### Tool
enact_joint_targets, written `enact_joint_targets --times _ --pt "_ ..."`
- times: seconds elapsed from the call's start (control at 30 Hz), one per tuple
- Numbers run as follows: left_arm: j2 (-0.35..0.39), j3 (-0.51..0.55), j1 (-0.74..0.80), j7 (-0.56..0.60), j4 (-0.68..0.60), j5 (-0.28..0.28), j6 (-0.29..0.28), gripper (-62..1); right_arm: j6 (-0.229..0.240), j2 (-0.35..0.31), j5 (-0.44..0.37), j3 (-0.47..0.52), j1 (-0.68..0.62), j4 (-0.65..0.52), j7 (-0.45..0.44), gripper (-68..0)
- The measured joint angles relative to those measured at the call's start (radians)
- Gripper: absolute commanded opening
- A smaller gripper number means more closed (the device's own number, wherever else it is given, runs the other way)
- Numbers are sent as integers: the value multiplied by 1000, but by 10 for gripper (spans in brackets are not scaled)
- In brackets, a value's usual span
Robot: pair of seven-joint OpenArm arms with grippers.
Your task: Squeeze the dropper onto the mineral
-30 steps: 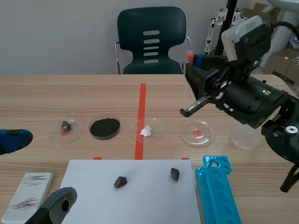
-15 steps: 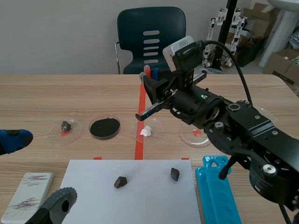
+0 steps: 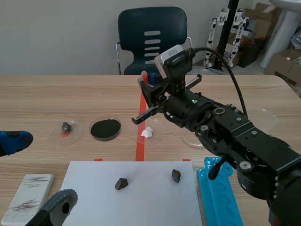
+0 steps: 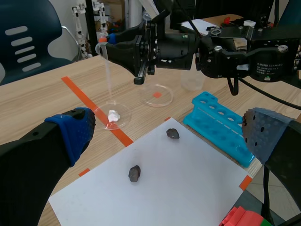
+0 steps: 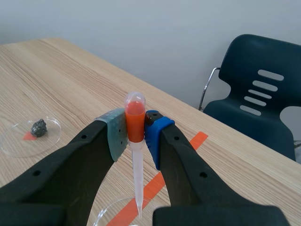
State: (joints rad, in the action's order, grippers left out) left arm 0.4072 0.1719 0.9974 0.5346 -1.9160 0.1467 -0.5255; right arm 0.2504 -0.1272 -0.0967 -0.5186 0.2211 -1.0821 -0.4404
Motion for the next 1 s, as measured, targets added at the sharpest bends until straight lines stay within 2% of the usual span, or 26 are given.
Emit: enact_joint_targets --times 0.43,1.0 --pt "0 0 0 0 0 0 0 14 0 19 15 0 0 50 -57 -573" --pt "0 0 0 0 0 0 0 14 0 33 22 0 3 77 -48 -589"
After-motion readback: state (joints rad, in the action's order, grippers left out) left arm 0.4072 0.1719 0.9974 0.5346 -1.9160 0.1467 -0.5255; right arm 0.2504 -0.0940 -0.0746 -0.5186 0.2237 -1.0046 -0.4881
